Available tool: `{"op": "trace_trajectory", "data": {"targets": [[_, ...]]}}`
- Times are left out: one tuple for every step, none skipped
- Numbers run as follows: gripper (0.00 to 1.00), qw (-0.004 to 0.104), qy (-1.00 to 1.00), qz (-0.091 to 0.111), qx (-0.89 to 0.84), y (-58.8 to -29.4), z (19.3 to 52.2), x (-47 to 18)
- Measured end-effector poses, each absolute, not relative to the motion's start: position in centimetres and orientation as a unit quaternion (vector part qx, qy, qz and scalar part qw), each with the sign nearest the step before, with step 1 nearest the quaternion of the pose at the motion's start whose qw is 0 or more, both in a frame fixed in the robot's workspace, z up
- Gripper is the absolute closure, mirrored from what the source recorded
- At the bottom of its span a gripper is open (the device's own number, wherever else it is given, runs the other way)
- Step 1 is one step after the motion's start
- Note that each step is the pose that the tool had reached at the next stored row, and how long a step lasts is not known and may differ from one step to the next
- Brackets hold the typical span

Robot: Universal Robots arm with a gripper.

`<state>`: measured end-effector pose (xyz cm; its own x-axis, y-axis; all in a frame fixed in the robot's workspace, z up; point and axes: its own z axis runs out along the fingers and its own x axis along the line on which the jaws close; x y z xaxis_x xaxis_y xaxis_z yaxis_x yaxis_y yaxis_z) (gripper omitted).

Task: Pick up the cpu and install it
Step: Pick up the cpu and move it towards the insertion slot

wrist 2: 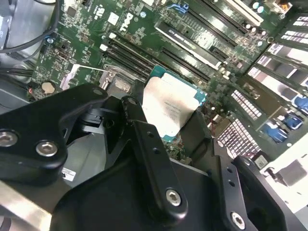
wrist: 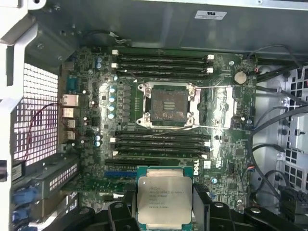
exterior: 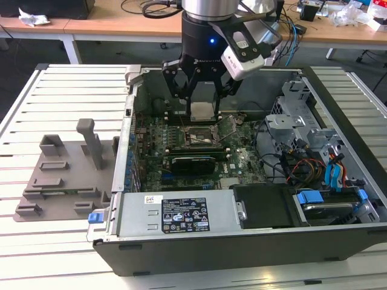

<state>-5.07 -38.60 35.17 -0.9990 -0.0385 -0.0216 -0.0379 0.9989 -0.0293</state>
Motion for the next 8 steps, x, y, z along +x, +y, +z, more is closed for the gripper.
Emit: {"op": "trace_trajectory", "data": {"targets": [[0.45, 0.011, 1.000, -0.014, -0.019, -38.4, 35.1, -5.0], [0.45, 0.011, 1.000, -0.015, -0.019, -38.0, 35.0, -4.9], [0.45, 0.011, 1.000, -0.015, -0.019, -37.6, 34.9, -4.8], [0.45, 0.011, 1.000, -0.015, -0.019, -36.8, 34.8, -4.7], [0.45, 0.011, 1.000, -0.015, -0.019, -36.0, 34.7, -4.6], [0.45, 0.011, 1.000, -0.015, -0.019, -35.5, 34.7, -4.6], [0.45, 0.011, 1.000, -0.015, -0.019, -35.1, 34.6, -4.5], [0.45, 0.011, 1.000, -0.015, -0.019, -34.5, 34.6, -4.5]]}}
